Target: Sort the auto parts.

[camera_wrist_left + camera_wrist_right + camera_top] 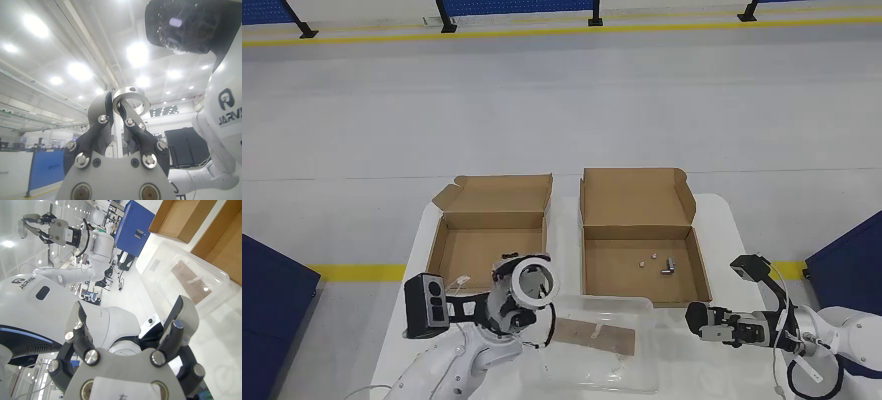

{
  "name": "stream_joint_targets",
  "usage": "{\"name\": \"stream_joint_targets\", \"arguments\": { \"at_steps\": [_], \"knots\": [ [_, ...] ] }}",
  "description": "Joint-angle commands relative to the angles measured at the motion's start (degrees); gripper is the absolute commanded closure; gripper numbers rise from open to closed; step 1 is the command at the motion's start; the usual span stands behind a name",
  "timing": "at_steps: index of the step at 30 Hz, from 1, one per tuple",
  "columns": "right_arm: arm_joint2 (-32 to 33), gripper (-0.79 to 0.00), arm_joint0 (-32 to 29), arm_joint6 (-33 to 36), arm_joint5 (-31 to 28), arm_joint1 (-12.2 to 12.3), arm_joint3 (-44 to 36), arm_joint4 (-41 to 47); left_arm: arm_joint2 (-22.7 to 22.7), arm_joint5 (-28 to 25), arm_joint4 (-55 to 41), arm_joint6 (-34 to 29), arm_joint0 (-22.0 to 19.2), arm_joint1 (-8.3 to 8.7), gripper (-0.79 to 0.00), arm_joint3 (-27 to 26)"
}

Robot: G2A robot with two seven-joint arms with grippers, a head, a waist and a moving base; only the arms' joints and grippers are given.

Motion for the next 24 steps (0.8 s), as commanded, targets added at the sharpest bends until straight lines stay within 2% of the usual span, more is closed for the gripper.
{"name": "stream_joint_targets", "arguments": {
  "at_steps": [1, 7, 15, 24],
  "knots": [
    [0.0, -0.785, 0.0, 0.0, 0.0, 0.0, 0.0, 0.0, -1.9, 1.2, 0.4, -4.0, 1.1, 0.30, 0.000, -0.2],
    [0.0, -0.785, 0.0, 0.0, 0.0, 0.0, 0.0, 0.0, -7.9, 2.7, 3.3, -11.2, 6.3, 1.56, 0.000, -1.1],
    [0.0, -0.785, 0.0, 0.0, 0.0, 0.0, 0.0, 0.0, -12.8, 0.9, 3.5, -13.9, 12.5, 2.49, 0.000, 1.1],
    [0.0, -0.785, 0.0, 0.0, 0.0, 0.0, 0.0, 0.0, -13.4, 1.5, 3.9, -14.4, 12.8, 2.49, 0.000, 1.0]
  ]
}}
